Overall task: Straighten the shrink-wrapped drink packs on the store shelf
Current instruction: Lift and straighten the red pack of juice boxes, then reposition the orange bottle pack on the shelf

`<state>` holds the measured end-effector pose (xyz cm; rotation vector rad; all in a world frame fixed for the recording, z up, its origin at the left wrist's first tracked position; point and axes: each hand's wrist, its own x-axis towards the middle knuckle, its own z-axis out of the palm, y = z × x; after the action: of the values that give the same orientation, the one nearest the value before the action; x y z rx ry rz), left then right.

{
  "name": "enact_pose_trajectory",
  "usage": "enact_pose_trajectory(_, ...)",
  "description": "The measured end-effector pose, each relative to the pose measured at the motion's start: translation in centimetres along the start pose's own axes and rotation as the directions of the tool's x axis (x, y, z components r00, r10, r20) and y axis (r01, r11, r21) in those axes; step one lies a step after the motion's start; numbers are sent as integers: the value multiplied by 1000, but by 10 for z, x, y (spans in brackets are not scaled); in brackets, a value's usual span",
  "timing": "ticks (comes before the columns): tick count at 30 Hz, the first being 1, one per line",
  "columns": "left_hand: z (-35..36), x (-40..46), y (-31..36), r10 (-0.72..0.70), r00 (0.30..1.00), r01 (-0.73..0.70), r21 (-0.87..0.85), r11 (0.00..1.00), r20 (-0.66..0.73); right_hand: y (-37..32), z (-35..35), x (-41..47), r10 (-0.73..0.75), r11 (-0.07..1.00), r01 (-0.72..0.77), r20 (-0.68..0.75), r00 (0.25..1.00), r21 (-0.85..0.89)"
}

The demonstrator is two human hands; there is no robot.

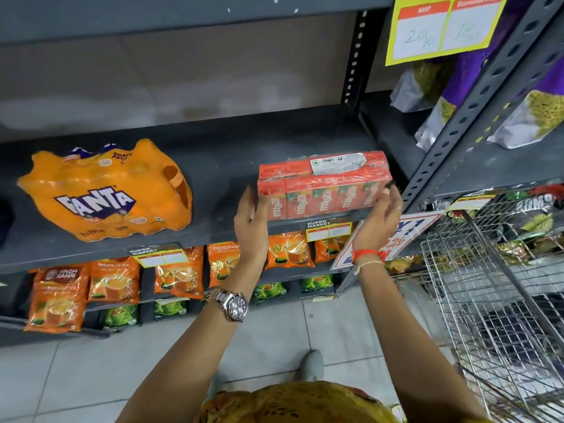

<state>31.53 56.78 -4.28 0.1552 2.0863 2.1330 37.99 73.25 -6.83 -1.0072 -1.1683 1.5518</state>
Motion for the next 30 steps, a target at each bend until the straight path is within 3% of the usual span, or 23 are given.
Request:
enact_pose_trajectory(2, -21, -14, -8, -33, 995, 32, -18, 999, -95, 16, 2, -21, -36, 999, 35, -61, 997, -21)
enact_pose_trajectory(4, -56, -25, -23, -72, 972, 64, -41, 997, -225, 32, 11, -53, -38, 999, 37, -9, 999, -29)
enact_pose_trajectory(8, -154, -22, -39, -171, 827, 118, -132, 984, -535, 57, 49, -133, 13, 995, 16, 294, 956, -98)
enact_pose_trajectory(11, -223, -5, -26, -107, 742, 16, -141, 990, -662, 53, 88, -180, -4, 991, 72, 510, 860, -115)
enact_pose_trajectory(13, -260, 13, -17, -82, 724, -45, -165, 985, -685, 46, 118, -196, 5, 992, 75, 612, 791, -105)
enact_pose_trajectory(16, -305, 50, -5, -39, 837, -48, -143, 989, -546, 40, 161, -211, 60, 990, 55, 727, 684, -133)
enact_pose_trajectory(20, -319, 85, 10, -17, 964, 9, -32, 999, -265, 44, 197, -219, 70, 964, 150, 754, 653, -220)
enact_pose_trajectory(30, -335, 80, 9, 41, 999, -40, 64, 997, -5, 36, 199, -235, 45, 927, 222, 677, 735, -303)
